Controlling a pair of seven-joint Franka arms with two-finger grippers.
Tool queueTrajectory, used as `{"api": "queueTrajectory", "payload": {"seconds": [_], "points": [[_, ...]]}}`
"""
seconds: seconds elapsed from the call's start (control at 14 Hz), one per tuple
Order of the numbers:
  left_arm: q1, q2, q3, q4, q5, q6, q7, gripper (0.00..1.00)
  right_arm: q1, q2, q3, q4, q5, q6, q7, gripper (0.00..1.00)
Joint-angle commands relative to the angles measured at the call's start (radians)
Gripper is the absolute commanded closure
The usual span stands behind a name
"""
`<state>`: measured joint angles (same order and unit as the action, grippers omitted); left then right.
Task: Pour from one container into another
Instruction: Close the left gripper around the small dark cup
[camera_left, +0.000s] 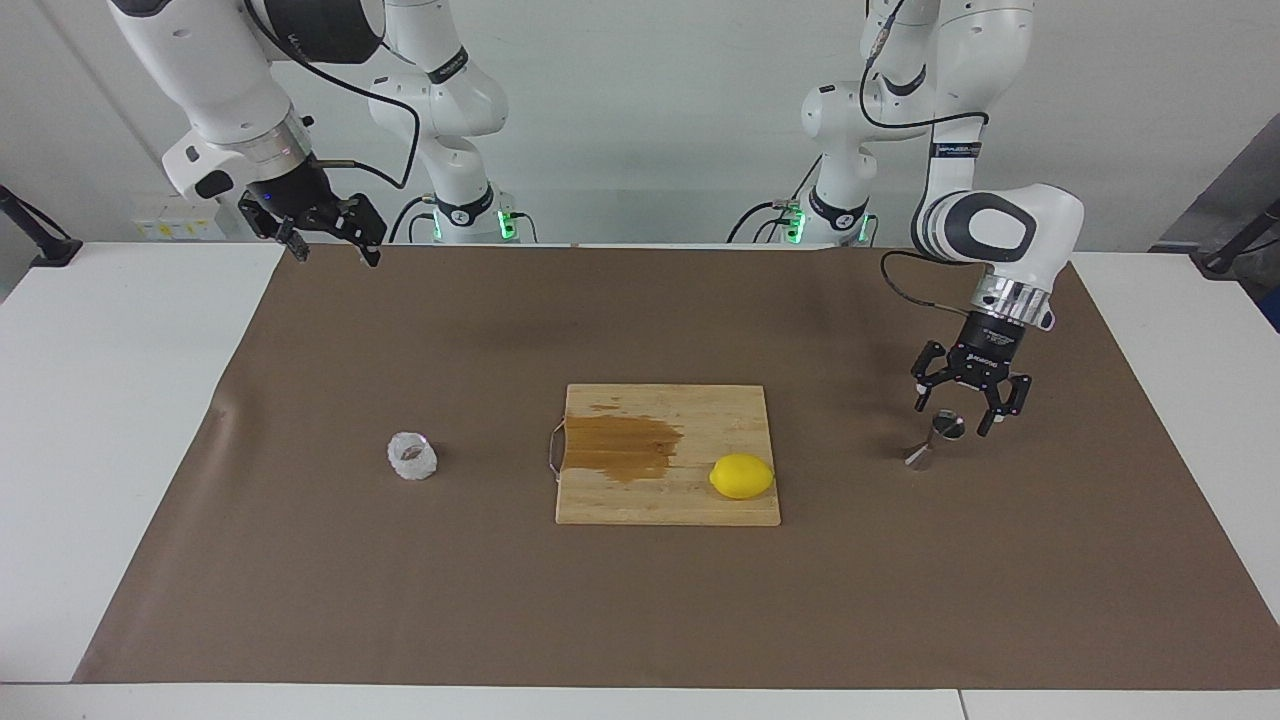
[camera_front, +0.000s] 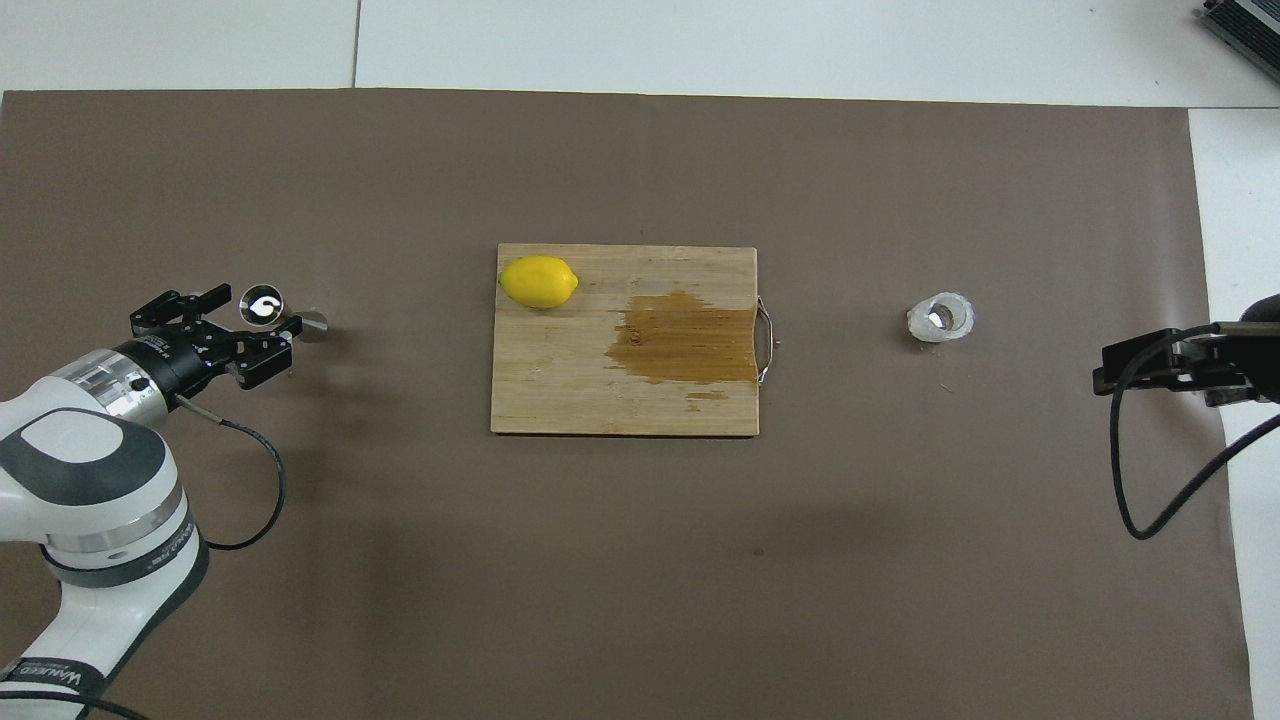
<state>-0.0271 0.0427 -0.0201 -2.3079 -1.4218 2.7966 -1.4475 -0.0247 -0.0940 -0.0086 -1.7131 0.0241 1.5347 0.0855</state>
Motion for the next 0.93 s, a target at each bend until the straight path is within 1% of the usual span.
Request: {"api": "queueTrajectory", "payload": {"seconds": [0.0,0.43,0.5,0.64,0.71,0.86], "points": [[-0.017,0.02,0.008,0.021,-0.025,0.024,-0.001,0.0,-0.009,0.0,0.004,0.006,-0.009,-0.002,-0.009,0.0],[-0.027,0.022,0.008,0.021,-0.025,0.047,0.002,0.0,-0.009,0.0,0.004,0.006,-0.01,-0.002,-0.009,0.0],[-0.033,0.022,0.008,0.021,-0.026,0.052,0.002,0.05,-0.009,0.0,0.004,0.006,-0.009,-0.002,-0.009,0.0],[-0.033,0.022,0.006,0.021,-0.028,0.057,0.004,0.23,-0.009,0.0,0.004,0.006,-0.009,-0.002,-0.009,0.0],[-0.033,0.022,0.006,0.021,-0.028,0.061,0.004,0.27,-0.009,0.0,0.004,0.006,-0.009,-0.002,-0.009,0.0],[-0.034,0.023,0.008,0.021,-0.028,0.066,0.004,0.27,-0.009,0.0,0.004,0.006,-0.009,-0.002,-0.009,0.0]]}}
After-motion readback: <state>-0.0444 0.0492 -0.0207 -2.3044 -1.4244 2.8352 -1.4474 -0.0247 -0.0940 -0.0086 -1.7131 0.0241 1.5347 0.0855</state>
